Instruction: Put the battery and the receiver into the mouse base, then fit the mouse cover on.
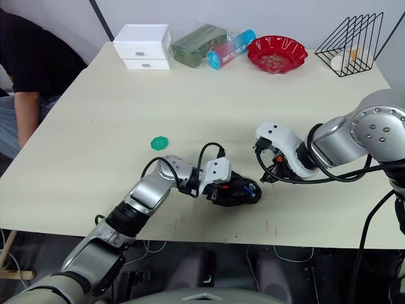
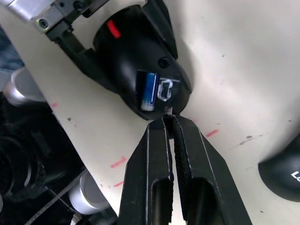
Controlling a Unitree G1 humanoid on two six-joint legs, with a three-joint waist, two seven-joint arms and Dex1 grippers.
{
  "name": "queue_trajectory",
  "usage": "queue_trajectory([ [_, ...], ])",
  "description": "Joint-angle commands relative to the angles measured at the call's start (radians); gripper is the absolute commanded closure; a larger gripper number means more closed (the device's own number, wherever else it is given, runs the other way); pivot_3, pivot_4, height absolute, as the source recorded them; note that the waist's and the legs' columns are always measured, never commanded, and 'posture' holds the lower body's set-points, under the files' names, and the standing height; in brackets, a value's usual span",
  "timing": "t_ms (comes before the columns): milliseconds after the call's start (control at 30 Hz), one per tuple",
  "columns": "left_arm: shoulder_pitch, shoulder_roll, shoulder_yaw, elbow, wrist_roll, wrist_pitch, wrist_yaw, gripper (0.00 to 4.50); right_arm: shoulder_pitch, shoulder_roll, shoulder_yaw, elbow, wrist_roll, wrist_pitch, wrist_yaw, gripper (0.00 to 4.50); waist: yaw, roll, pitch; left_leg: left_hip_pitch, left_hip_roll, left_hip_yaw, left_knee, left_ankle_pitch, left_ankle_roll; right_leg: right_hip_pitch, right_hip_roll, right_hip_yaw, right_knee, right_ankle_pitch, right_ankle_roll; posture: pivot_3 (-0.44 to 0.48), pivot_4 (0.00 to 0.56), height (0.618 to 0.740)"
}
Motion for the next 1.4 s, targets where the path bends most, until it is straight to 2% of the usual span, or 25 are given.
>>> queue_trajectory([
  [33, 0.002, -0.018, -0.03, 0.027, 0.02, 0.0, 0.015, 1.54, -0.049, 0.002, 0.04, 0.048, 0.124, -0.003, -0.121, 4.5, 0.001, 0.0, 0.0, 0.0, 0.0, 0.0, 0.0, 0.0, 0.0, 0.0, 0.0, 0.0, 0.0, 0.0, 0.0, 0.0, 0.15, 0.74],
  [200, -0.001, -0.03, -0.033, 0.039, 0.029, -0.005, 0.021, 1.54, -0.086, -0.015, 0.162, 0.066, 0.314, -0.105, -0.326, 4.5, 0.0, 0.0, 0.0, 0.0, 0.0, 0.0, 0.0, 0.0, 0.0, 0.0, 0.0, 0.0, 0.0, 0.0, 0.0, 0.0, 0.15, 0.74],
  [333, -0.001, -0.037, -0.035, 0.044, 0.037, -0.003, 0.023, 1.54, -0.083, -0.005, 0.213, 0.053, 0.349, -0.164, -0.401, 4.5, 0.0, 0.0, 0.0, 0.0, 0.0, 0.0, 0.0, 0.0, 0.0, 0.0, 0.0, 0.0, 0.0, 0.0, 0.0, 0.0, 0.15, 0.74],
  [867, 0.001, -0.043, -0.033, 0.048, 0.052, 0.0, 0.023, 1.54, -0.061, 0.019, 0.263, 0.047, 0.349, -0.206, -0.434, 4.5, 0.0, 0.0, 0.0, -0.001, 0.001, 0.0, 0.0, 0.0, 0.0, 0.0, -0.001, -0.001, -0.001, 0.0, 0.0, 0.0, 0.15, 0.74],
  [1400, 0.013, -0.037, -0.035, 0.021, 0.05, 0.017, 0.022, 1.54, -0.026, 0.04, 0.261, 0.045, 0.349, -0.232, -0.495, 4.5, -0.001, 0.0, 0.0, -0.001, 0.002, -0.001, 0.0, 0.0, 0.0, 0.0, -0.001, -0.001, -0.001, 0.0, 0.0, 0.0, 0.15, 0.74],
])
